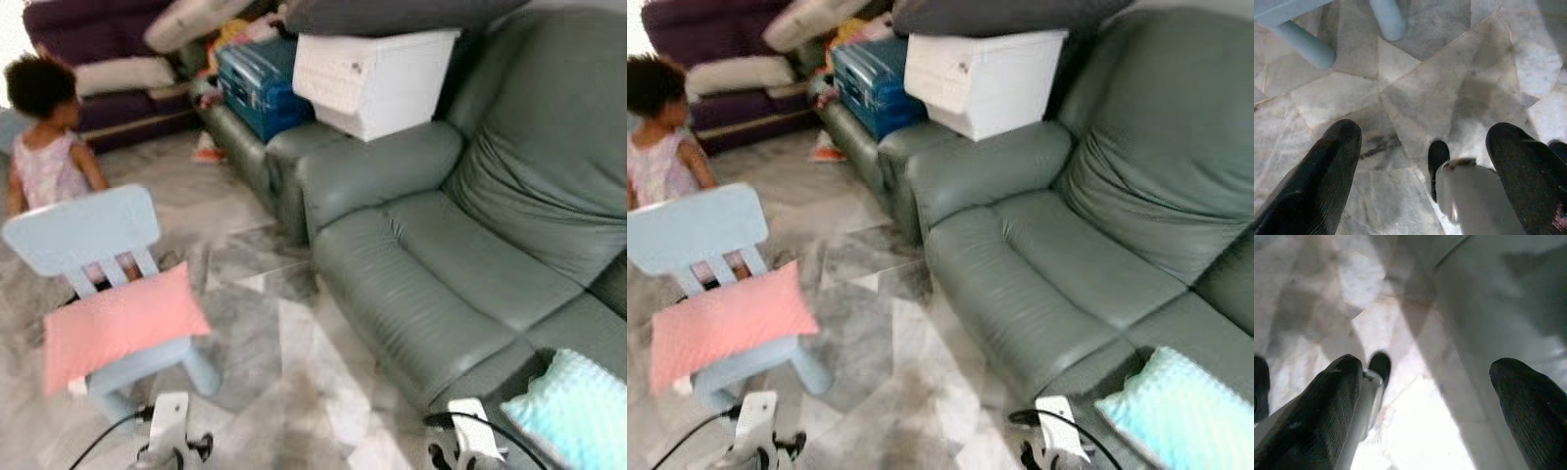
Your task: Move the pillow to the sofa
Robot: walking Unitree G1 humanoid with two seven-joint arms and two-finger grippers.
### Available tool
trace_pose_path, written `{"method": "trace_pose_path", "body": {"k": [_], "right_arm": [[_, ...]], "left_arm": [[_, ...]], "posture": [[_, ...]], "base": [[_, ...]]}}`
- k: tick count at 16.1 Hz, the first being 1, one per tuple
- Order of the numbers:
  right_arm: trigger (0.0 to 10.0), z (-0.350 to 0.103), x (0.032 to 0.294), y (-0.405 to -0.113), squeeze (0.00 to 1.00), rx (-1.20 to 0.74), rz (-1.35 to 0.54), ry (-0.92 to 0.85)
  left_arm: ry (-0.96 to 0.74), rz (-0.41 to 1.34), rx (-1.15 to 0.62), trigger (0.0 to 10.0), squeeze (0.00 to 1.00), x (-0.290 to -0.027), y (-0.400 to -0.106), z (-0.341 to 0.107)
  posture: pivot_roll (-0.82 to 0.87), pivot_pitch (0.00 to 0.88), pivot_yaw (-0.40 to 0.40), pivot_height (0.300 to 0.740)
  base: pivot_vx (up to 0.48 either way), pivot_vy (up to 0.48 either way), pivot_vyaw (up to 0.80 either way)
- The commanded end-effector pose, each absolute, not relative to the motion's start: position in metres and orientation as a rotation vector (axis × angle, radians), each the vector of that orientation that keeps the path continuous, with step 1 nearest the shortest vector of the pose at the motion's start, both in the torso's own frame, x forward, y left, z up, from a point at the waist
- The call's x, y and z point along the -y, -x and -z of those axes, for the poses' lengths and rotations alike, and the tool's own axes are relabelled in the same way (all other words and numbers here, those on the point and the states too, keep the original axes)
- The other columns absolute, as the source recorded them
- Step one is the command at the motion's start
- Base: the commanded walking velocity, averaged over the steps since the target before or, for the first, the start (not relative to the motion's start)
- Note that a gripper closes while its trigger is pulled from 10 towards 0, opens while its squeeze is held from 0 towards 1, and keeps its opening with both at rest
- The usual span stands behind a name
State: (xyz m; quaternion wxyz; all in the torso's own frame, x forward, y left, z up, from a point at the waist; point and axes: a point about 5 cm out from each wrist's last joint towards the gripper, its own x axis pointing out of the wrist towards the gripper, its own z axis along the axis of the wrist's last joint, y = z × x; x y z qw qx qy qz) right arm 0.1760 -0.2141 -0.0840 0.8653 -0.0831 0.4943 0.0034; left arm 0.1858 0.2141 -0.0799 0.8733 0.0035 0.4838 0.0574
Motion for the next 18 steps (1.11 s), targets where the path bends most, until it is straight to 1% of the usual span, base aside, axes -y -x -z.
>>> {"method": "trace_pose_path", "body": {"k": [1,9,12,18], "right_arm": [[10.0,0.082,0.203,-0.184,0.00,-1.007,-0.038,0.158],[10.0,0.083,0.198,-0.184,0.00,-1.010,-0.054,0.172],[10.0,0.082,0.197,-0.187,0.00,-1.003,-0.066,0.183],[10.0,0.080,0.192,-0.192,0.00,-0.993,-0.084,0.197]], "left_arm": [[-0.030,-0.137,-1.010,10.0,0.00,-0.225,-0.184,0.078],[-0.057,-0.126,-1.001,10.0,0.00,-0.226,-0.186,0.077],[-0.091,-0.119,-1.003,10.0,0.00,-0.226,-0.188,0.076],[-0.098,-0.114,-0.997,10.0,0.00,-0.227,-0.190,0.075]], "posture": [[-0.12,0.000,0.047,0.740],[-0.12,0.000,0.051,0.740],[-0.11,0.000,0.052,0.740],[-0.11,0.000,0.054,0.740]], "base": [[0.000,0.480,0.00],[0.000,0.457,0.00],[0.000,0.000,0.00],[0.000,0.000,0.80]]}}
